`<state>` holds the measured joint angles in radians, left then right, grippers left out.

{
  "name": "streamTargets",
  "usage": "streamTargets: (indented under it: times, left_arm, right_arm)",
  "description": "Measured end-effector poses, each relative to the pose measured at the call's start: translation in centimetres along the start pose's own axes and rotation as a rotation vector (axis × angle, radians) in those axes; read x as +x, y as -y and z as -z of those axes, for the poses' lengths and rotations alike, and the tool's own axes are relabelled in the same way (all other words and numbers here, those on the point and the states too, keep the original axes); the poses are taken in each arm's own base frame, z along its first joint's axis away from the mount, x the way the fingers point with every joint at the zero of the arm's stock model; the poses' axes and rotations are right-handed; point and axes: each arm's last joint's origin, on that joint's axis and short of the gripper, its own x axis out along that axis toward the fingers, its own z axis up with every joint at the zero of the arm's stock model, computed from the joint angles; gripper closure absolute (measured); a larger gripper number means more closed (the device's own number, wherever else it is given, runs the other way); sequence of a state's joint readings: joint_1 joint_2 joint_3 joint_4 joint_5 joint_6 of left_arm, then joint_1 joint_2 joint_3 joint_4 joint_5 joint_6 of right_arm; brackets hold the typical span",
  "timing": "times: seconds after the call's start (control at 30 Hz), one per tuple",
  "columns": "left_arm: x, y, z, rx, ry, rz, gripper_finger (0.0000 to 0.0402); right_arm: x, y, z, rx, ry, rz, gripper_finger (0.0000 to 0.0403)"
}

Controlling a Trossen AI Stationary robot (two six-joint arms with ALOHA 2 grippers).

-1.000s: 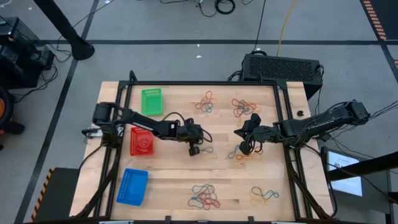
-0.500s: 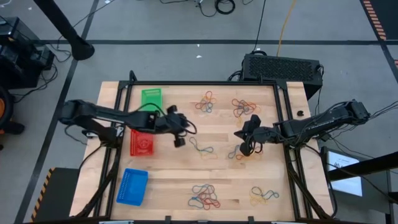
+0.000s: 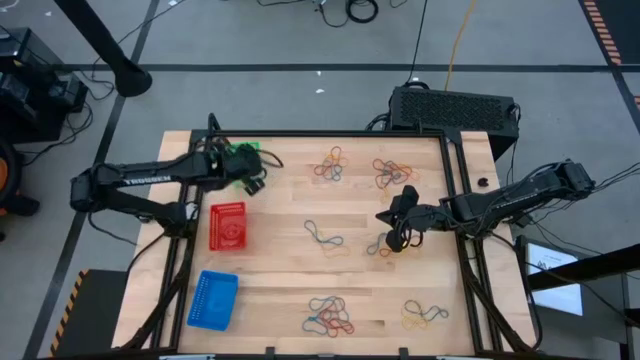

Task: Sort rubber bands into baskets
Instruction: Put the yellow rubber band into the green bin

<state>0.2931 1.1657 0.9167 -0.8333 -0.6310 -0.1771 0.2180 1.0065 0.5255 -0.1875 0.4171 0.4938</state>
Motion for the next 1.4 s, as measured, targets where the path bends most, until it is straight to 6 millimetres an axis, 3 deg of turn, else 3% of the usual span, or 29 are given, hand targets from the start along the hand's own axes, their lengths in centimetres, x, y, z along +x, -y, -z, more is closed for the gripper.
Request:
streamTargets:
  times: [0.2, 0.4, 0.77, 1.2, 1.4]
  left_arm:
    - [3.2, -2.9, 0.9, -0.039, -0.118, -0.057, 0.0401]
    - [5.1, -4.8, 1.3, -0.118, -0.135, 0.0, 0.0401]
    - [7.3, -4.4, 2.2, -0.117, -0.197, 0.062, 0.0389]
    - [7.5, -4.3, 2.1, -0.114, -0.205, 0.081, 0.0318]
    - [5.1, -3.7, 1.0, -0.086, -0.094, 0.208, 0.0315]
  right_arm:
    - [0.0, 0.0, -0.1, -0.003, 0.006, -0.003, 0.0403]
    - [0.0, 0.0, -0.1, -0.029, 0.008, -0.003, 0.0403]
    - [0.0, 0.0, -0.1, -0.035, 0.008, -0.003, 0.0403]
    - [0.0, -0.1, -0.1, -0.038, 0.01, -0.005, 0.0403]
    - [0.0, -0.1, -0.1, -0.038, 0.01, -0.005, 0.0403]
